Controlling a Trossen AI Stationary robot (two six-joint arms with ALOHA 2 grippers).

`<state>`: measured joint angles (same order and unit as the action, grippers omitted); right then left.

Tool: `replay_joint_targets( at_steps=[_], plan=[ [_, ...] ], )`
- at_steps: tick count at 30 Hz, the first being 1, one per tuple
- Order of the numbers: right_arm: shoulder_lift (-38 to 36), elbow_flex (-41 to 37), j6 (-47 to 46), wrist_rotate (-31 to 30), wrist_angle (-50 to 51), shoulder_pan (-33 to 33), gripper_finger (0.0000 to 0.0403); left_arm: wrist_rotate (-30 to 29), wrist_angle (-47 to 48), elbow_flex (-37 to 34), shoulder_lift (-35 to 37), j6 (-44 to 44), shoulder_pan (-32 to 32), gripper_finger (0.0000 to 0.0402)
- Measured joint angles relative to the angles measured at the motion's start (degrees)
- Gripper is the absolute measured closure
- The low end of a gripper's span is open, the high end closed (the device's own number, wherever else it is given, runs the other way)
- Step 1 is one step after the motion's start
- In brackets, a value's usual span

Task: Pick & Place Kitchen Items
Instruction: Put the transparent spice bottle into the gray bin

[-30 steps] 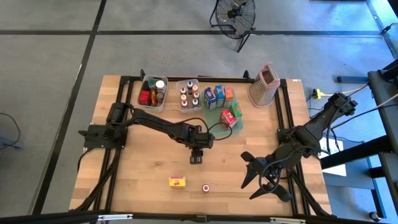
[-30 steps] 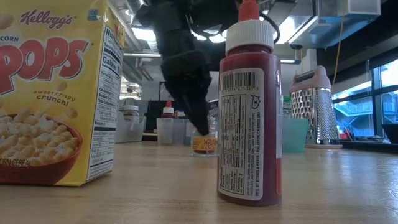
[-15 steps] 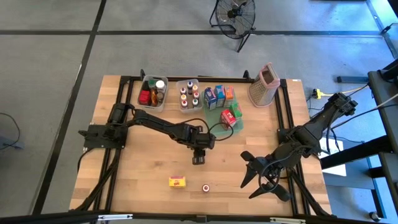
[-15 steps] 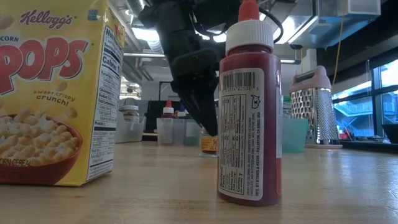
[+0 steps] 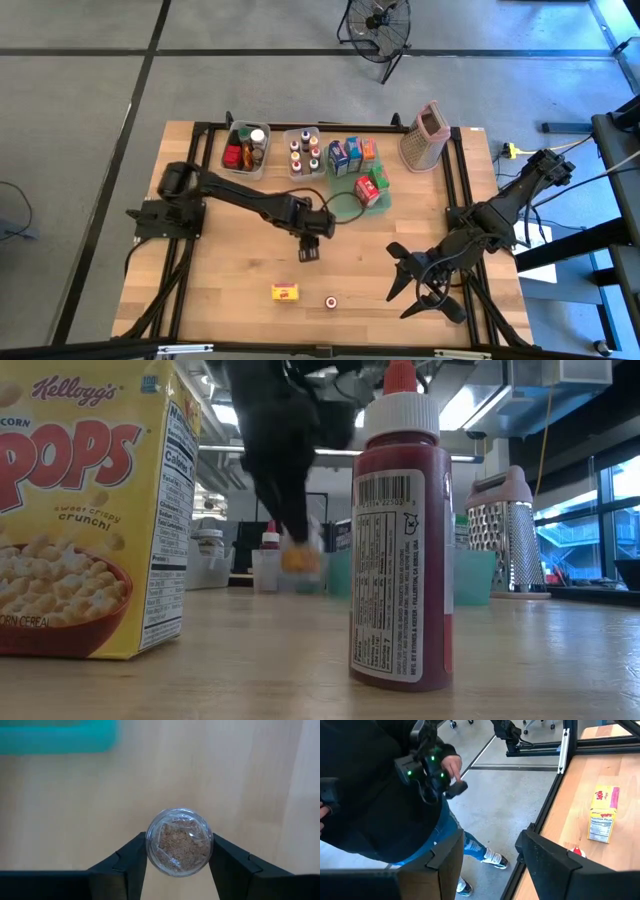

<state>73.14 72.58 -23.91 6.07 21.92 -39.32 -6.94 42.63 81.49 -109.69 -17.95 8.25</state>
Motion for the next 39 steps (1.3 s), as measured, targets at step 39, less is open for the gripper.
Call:
replay_joint_targets(
  at_steps=[39],
  plan=[
    [-0.02,0.0,0.36,-3.03,-6.19,3.8,0.0201,-18.39,9.65,-28.32,41.51,-14.32,-26.13,0.0227]
  ],
)
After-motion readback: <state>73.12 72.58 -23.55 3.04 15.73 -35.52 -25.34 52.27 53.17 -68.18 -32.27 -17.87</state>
